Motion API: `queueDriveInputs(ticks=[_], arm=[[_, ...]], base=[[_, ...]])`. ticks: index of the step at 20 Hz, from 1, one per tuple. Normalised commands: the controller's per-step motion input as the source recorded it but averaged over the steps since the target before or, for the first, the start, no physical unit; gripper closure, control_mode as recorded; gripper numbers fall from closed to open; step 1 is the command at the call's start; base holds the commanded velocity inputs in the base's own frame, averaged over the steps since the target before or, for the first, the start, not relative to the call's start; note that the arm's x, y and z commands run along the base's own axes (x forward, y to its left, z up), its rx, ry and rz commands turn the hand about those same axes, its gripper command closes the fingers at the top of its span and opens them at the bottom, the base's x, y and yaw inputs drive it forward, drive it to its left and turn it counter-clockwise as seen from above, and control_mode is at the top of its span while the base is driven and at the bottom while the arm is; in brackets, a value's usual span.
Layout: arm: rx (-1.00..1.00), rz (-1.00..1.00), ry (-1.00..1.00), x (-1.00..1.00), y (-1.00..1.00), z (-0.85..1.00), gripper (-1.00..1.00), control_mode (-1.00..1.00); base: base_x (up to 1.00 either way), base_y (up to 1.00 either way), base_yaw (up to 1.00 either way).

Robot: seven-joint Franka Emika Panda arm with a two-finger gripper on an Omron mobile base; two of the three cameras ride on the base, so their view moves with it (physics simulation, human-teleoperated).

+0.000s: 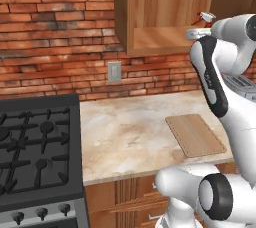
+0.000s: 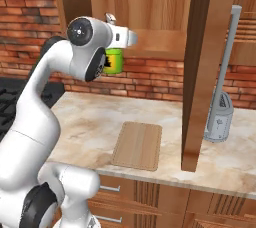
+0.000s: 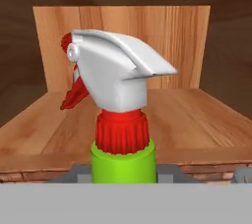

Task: Grab the spray bottle from the cabinet, then place it next to the cutting board for sanitizing. Then grab the dish brush from the countertop next to the sink and place it next to the cutting board.

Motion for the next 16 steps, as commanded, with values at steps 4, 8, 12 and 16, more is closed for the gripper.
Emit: queueDriveInputs(ticks=[4, 8, 12, 16], arm=[[0.00, 0.02, 0.11, -1.00, 0.26, -0.45, 1.00, -1.00], [0.08, 0.00, 0.00, -0.89, 0.12, -0.85, 1.00, -1.00], [0.09, 0.00, -0.01, -0.04, 0.00, -1.00, 1.00, -1.00], [0.05, 0.04, -0.04, 0.21, 0.01, -1.00, 1.00, -1.00]], base=[[0.00, 0.00, 0.00], [0.00, 0.00, 0.00], [0.00, 0.00, 0.00], [0.00, 0.00, 0.00]])
